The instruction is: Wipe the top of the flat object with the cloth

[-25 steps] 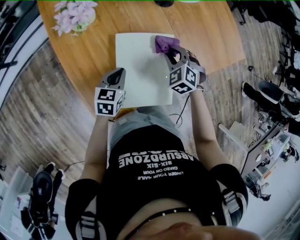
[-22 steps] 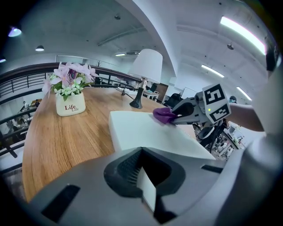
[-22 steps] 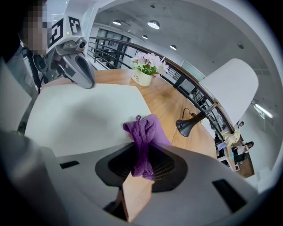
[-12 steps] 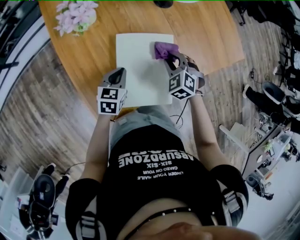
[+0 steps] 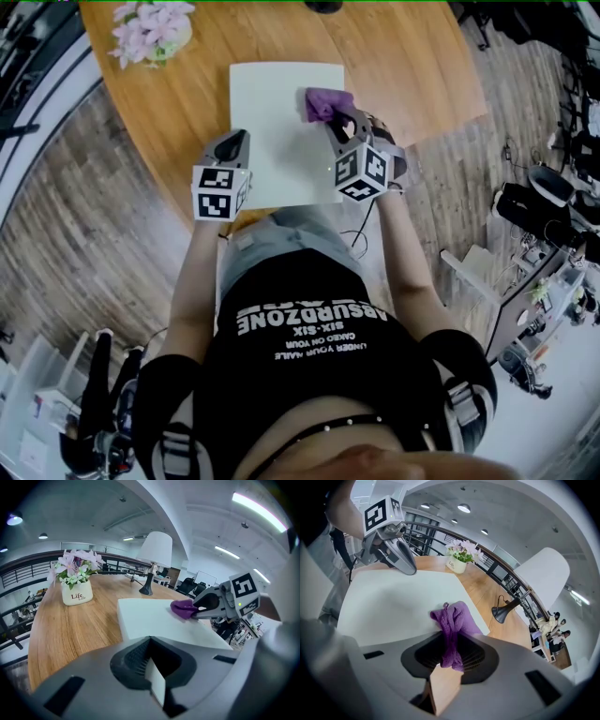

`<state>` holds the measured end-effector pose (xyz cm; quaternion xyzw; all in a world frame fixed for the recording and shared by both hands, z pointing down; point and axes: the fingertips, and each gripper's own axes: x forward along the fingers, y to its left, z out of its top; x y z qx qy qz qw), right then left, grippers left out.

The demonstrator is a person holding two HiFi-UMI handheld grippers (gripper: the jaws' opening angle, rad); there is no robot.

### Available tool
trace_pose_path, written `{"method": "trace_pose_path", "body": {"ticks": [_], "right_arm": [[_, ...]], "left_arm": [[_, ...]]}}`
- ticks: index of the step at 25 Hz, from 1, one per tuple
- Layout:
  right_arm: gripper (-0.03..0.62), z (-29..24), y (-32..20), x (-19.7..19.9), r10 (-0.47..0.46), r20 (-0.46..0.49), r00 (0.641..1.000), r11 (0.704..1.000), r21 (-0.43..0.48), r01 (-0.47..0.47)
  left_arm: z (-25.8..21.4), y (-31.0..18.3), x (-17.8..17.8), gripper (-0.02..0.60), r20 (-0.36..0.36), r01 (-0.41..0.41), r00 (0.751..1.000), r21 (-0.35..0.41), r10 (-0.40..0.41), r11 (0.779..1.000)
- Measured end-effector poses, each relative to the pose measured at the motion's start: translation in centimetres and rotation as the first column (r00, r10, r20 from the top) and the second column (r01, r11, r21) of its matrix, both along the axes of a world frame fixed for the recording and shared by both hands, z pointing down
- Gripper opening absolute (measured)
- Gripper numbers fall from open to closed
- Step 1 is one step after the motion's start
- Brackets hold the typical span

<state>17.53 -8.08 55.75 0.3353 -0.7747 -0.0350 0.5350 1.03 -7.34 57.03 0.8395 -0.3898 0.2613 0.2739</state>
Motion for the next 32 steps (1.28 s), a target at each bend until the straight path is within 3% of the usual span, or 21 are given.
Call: {"method": "trace_pose_path", "body": {"ticks": [32], "right_arm": [[0.103,0.0,6.1,-0.8,0.020,0.024,1.000,1.000,0.000,-0.020]], "left_arm": [[0.5,0.3,-0.3,0.017,0.031,0.009,0.999,0.040,-0.010,0.999]]}}
